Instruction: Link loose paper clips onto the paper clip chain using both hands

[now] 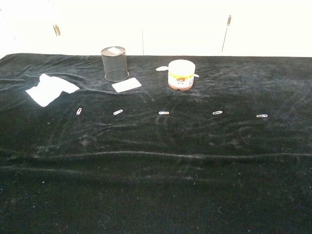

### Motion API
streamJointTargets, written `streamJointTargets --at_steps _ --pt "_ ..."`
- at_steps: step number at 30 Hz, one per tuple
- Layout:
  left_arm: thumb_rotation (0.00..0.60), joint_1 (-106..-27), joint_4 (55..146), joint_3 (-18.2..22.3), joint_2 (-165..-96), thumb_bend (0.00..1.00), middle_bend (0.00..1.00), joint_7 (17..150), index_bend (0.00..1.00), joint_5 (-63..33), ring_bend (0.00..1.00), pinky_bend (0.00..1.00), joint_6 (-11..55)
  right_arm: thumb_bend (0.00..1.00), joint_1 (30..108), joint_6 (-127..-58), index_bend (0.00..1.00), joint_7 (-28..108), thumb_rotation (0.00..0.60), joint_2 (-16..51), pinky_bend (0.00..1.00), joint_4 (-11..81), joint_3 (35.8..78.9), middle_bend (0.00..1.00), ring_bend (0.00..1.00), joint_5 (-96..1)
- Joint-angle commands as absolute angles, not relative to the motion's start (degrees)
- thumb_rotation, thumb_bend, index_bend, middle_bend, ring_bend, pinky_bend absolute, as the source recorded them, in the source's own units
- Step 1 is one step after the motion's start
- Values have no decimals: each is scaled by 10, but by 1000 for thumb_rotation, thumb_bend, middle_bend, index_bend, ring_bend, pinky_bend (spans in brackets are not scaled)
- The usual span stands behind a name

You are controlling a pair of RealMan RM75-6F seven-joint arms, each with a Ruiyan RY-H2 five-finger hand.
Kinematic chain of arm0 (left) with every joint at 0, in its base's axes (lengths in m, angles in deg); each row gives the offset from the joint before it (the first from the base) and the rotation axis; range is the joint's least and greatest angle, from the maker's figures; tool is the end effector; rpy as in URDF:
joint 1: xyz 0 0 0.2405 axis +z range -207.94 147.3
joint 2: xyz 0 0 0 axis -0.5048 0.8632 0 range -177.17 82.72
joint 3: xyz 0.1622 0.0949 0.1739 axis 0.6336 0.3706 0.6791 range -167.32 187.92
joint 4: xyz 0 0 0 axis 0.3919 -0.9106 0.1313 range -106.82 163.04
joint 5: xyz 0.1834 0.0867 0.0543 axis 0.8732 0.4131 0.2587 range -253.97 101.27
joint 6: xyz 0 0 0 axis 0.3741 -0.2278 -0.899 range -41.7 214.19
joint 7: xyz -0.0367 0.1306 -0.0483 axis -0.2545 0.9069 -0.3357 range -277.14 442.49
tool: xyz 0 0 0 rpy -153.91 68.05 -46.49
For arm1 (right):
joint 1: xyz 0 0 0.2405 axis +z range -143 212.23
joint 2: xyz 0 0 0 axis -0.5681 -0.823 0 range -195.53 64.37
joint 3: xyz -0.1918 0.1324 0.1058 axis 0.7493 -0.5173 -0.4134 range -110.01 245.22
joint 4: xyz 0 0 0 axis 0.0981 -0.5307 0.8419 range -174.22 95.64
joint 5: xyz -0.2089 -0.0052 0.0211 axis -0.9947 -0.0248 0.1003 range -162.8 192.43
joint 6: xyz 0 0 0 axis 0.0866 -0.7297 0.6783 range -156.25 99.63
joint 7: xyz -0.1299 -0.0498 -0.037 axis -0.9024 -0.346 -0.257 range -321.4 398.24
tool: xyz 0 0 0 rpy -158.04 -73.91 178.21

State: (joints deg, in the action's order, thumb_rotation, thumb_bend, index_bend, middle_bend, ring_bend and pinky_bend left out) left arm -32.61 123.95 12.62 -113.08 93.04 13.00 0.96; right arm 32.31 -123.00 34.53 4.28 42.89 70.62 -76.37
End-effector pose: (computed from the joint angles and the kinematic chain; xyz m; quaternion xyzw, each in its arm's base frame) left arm -0.3015 0.1466 0.1300 -0.6392 -0.3836 -0.3354 0.5761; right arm -0.3383 -0.1194 0.1453 0.6133 -0.3424 0.3457 0.6221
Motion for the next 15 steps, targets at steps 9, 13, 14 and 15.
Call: streamJointTargets --at_steps 9,13,14,15 --pt "600 -331 1237 118 -1125 84 0 911 0 108 0 0 25 212 375 -1134 111 406 600 21 0 397 683 0 0 -744" --pt "600 -335 1236 112 -1123 85 0 906 0 92 0 0 37 219 419 -1087 294 432 600 29 0 336 661 0 0 -742" --pt "600 -336 1235 110 -1122 85 0 904 0 87 0 0 38 226 430 -1075 324 433 600 34 0 319 657 0 0 -741" --pt "600 -337 1235 107 -1122 84 0 903 0 80 0 0 42 245 443 -1057 359 436 600 43 0 297 655 0 0 -741"
